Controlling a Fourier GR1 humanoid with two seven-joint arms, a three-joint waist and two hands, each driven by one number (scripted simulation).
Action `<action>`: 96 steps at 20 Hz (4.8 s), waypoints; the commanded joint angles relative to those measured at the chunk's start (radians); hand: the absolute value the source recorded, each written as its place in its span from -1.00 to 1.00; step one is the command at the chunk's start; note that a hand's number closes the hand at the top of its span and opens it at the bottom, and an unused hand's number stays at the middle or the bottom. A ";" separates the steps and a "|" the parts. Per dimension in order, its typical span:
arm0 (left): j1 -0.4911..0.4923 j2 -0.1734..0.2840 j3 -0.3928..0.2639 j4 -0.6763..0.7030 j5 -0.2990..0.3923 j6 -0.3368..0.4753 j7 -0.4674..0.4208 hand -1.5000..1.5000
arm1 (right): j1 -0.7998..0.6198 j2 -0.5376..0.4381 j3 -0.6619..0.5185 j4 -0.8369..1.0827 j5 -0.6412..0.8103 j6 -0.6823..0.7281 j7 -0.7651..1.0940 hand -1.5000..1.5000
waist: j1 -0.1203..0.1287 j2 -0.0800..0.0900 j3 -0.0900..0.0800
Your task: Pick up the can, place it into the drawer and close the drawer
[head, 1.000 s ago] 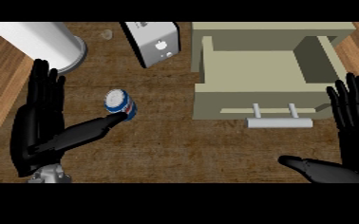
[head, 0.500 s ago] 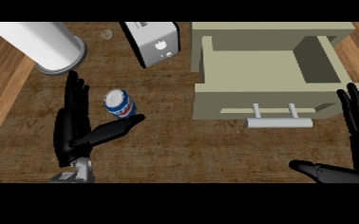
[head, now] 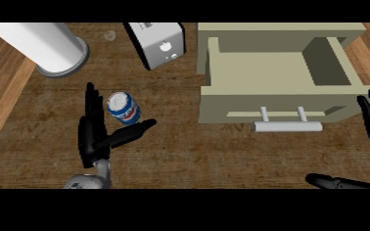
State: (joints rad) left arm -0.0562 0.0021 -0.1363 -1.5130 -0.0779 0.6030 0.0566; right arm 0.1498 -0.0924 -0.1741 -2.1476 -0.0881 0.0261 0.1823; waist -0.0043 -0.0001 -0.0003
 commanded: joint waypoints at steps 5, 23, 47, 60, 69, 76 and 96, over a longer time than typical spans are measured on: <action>0.007 -0.002 0.092 0.233 0.147 -0.037 -0.269 -1.00 | 0.037 -0.015 -0.070 -0.038 -0.062 0.047 0.017 -1.00 | -0.001 0.000 0.000; -0.234 0.053 0.302 0.759 0.336 -0.195 -0.546 -1.00 | -0.005 -0.029 -0.117 -0.056 -0.074 0.093 0.061 -1.00 | -0.003 0.001 0.000; -0.547 0.079 0.380 1.227 0.347 -0.440 -0.765 1.00 | -0.016 0.000 -0.107 -0.148 -0.032 0.074 0.128 -1.00 | -0.017 0.005 -0.001; -0.583 0.040 0.302 1.241 0.276 -0.594 -0.796 1.00 | -0.024 0.008 -0.131 -0.065 -0.015 0.085 0.058 -1.00 | -0.010 0.004 0.000; -0.698 0.037 0.276 1.102 0.276 -0.565 -0.601 1.00 | -0.079 -0.015 -0.145 -0.114 -0.003 0.043 0.143 -1.00 | -0.004 0.000 0.000; -0.749 0.014 0.168 0.839 0.239 -0.489 -0.346 1.00 | -0.050 0.002 -0.143 -0.159 0.001 0.037 0.152 -1.00 | 0.008 -0.009 0.001; -1.139 -0.002 0.023 0.649 0.280 -0.233 0.129 1.00 | -0.084 -0.023 -0.159 -0.086 -0.016 0.070 0.118 -1.00 | -0.018 0.002 0.001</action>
State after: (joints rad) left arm -1.1146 0.0023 -0.0733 -0.9089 0.1782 0.3230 0.1621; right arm 0.0676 -0.1079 -0.3186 -2.2633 -0.0771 0.0760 0.3267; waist -0.0126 -0.0004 0.0005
